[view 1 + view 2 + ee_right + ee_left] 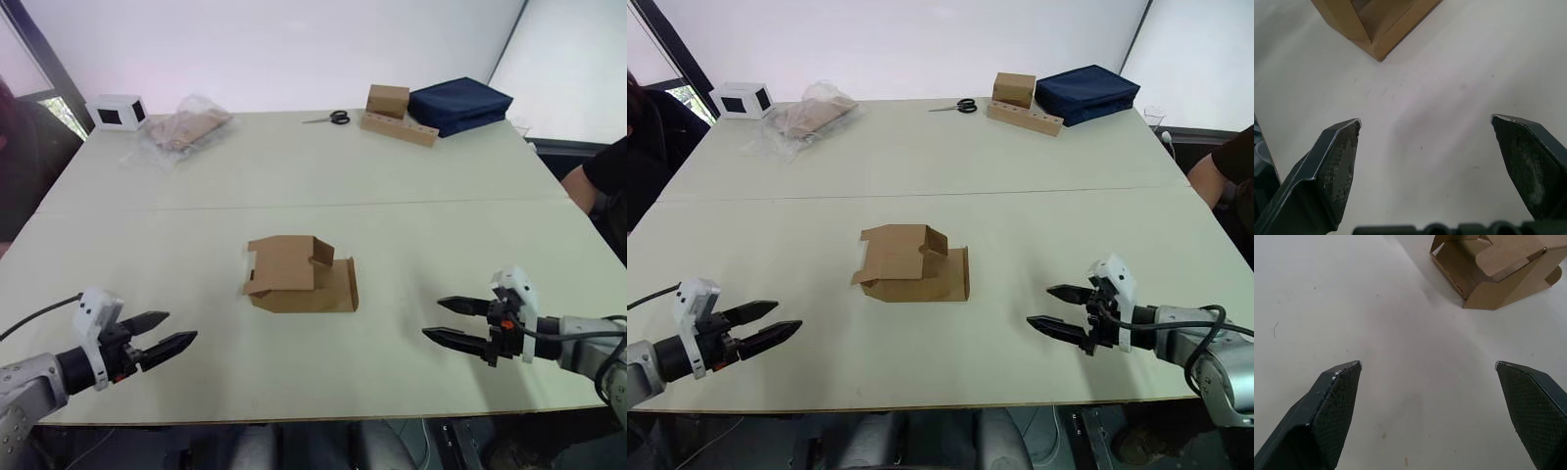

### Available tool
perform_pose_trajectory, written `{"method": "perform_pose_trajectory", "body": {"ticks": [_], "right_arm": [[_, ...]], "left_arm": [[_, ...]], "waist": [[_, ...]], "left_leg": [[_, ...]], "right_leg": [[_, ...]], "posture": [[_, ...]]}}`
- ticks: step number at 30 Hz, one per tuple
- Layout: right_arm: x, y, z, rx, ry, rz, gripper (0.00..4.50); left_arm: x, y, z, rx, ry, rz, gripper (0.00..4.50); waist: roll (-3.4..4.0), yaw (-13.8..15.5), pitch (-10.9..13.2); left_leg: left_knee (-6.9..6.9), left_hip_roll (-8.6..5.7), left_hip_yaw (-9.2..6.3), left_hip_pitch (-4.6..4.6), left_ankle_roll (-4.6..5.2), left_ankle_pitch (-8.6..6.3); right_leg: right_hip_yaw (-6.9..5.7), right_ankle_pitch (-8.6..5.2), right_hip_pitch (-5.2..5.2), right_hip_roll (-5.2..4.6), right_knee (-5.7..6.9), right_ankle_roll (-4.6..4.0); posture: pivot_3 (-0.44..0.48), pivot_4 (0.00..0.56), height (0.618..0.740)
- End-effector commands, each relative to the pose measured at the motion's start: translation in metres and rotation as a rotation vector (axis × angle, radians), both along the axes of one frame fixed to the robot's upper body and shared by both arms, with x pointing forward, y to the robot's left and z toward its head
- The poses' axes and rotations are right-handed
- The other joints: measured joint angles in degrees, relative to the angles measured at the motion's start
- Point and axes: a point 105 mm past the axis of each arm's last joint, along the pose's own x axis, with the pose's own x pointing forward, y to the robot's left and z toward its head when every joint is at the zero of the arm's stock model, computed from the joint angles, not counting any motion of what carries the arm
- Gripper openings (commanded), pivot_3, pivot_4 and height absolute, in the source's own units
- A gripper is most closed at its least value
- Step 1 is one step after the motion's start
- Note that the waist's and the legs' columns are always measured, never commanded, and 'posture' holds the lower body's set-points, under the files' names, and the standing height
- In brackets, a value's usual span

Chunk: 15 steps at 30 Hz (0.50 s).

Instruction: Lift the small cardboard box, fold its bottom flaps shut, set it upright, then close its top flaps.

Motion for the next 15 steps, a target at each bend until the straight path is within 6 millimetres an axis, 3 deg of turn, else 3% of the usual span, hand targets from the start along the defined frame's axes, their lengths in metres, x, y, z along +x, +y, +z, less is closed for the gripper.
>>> {"method": "perform_pose_trajectory", "body": {"ticks": [1,15], "right_arm": [[-0.0003,0.0022,0.0064,-0.005,-0.027,0.009,4.46],[0.0008,0.0022,0.0081,0.007,-0.052,0.006,4.46]], "left_arm": [[-0.0004,0.0002,0.0036,0.008,-0.008,-0.013,4.50],[0.0030,0.0026,0.0082,-0.009,-0.033,-0.010,4.50]], "waist": [[0.00,0.03,0.00],[0.00,0.03,0.00]], "left_leg": [[0.00,0.00,0.00,0.00,0.00,0.00],[0.00,0.00,0.00,0.00,0.00,0.00]], "right_leg": [[0.00,0.00,0.00,0.00,0.00,0.00],[0.00,0.00,0.00,0.00,0.00,0.00]], "posture": [[0.000,0.150,0.740],[0.000,0.150,0.740]]}}
